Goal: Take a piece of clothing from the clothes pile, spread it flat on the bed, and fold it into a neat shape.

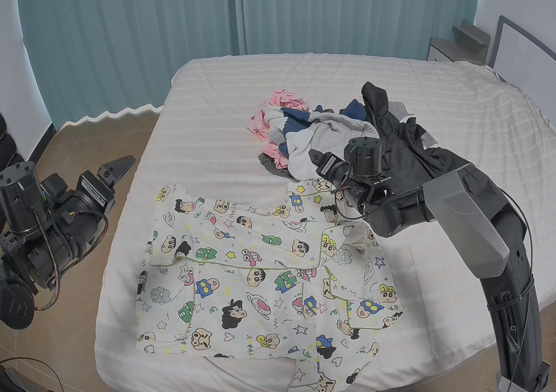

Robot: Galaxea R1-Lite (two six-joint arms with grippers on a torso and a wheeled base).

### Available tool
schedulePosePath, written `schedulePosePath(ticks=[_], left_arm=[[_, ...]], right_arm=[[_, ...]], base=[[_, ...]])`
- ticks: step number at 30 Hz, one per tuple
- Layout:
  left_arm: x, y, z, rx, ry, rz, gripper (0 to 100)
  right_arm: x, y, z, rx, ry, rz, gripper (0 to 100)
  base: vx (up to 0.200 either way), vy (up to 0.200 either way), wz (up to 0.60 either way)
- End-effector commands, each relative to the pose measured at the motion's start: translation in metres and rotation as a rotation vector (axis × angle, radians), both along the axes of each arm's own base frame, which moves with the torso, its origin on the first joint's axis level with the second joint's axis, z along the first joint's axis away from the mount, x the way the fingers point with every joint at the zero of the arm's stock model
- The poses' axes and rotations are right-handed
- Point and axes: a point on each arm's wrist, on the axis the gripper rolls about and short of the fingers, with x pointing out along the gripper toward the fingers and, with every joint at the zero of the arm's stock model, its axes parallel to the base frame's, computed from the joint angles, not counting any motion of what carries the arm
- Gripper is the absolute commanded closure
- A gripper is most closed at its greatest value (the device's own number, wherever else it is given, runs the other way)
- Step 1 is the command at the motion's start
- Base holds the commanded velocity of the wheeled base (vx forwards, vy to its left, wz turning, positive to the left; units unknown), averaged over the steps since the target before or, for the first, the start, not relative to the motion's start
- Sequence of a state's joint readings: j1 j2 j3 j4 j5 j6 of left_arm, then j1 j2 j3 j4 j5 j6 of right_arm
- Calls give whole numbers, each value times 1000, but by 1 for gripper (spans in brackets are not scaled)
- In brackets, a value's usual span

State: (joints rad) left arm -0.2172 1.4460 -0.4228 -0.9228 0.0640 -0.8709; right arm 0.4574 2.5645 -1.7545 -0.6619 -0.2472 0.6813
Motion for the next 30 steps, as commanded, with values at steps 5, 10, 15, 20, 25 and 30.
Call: schedulePosePath(ticks=[5,10,15,20,25,30], left_arm=[[-3,8,-18,145,58,-13,0],[-10,25,-46,302,143,-133,0],[4,42,-89,336,389,-213,0],[6,57,-116,408,586,-259,0],[-1,66,-132,393,673,-419,0],[2,65,-144,298,785,-515,0]], right_arm=[[-63,-23,16,-51,131,20,0],[-120,-29,18,-81,174,74,0],[-196,-45,42,-92,137,140,0],[-241,-73,59,-96,120,150,0],[-268,-100,55,-103,150,121,0],[-283,-108,60,-85,135,132,0]], base=[[0,0,0],[0,0,0],[0,0,0],[0,0,0],[0,0,0],[0,0,0]])
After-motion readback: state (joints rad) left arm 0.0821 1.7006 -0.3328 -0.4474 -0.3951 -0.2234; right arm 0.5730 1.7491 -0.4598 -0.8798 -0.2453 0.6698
